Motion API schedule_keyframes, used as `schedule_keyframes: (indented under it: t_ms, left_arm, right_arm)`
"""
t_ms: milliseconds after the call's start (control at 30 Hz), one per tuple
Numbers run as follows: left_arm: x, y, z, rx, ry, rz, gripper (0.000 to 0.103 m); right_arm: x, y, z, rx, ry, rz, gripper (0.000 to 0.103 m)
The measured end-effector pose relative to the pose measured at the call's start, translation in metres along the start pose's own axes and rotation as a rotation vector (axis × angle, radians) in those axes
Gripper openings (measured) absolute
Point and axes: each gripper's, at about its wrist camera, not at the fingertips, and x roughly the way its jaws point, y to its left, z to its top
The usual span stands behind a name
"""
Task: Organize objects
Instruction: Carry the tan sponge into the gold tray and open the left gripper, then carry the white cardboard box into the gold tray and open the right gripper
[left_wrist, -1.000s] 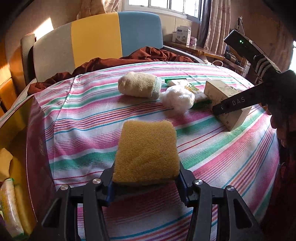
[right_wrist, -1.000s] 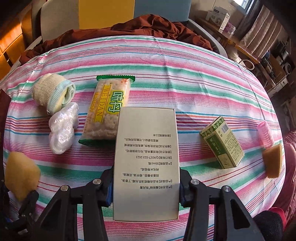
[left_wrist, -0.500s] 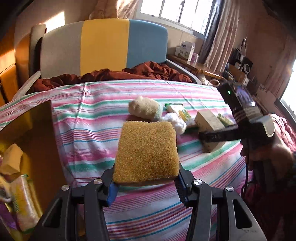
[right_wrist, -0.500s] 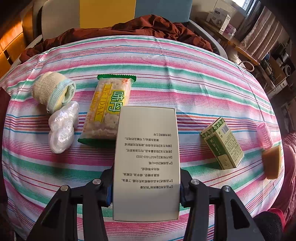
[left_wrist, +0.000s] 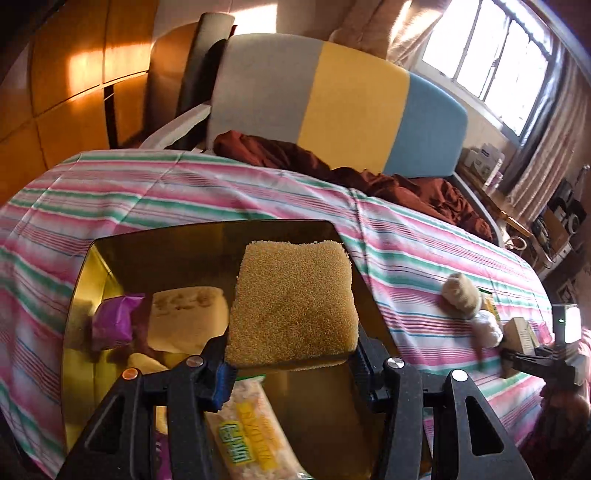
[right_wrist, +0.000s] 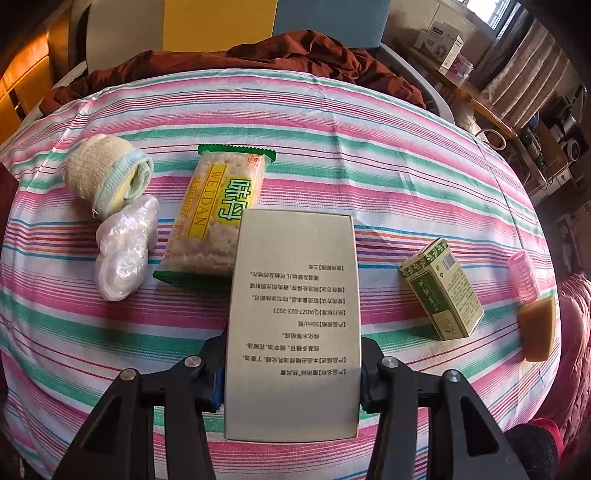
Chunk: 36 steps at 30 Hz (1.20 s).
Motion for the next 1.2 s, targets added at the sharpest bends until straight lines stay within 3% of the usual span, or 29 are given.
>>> schedule_keyframes:
  t_ms: [167,467,600,667,833,1000,1200]
  left_arm:
    - [0.026,0.021,0.004,-0.045,0.065,0.024,0.053]
    - [0.066,0.027,0.025,-0.067,0.131,0.072,0.053]
    - [0.076,0.027,0.030,-0.041,0.130,0.106,0.060]
    - [0.073,0.029,0.032,-0.052,0.130,0.091,0.068]
    - [0.047,0.028,0.022,-0.039,0.074,0.098,0.068]
    - [0.001,0.017,-0.002,0.011,-0.029,0.109,0.069]
    - [-0.038,0.006,-0.031,0.012,-0.094,0.082,0.069]
  right_arm:
    - [0.000,-0.002,-0.003,-0.003,-0.001,-0.003,0.051]
    - [0.000,-0.002,-0.003,-0.003,-0.001,-0.003,0.051]
    - [0.001,-0.001,-0.002,-0.003,-0.001,-0.003,0.051]
    - [0.000,-0.001,-0.003,-0.003,-0.001,-0.003,0.051]
    - [0.001,-0.002,-0.002,-0.004,-0.002,-0.004,0.051]
    - [-0.001,0.000,-0.005,-0.005,-0.007,-0.009,0.051]
    - [-0.008,-0.001,-0.009,0.025,-0.007,0.015,0.051]
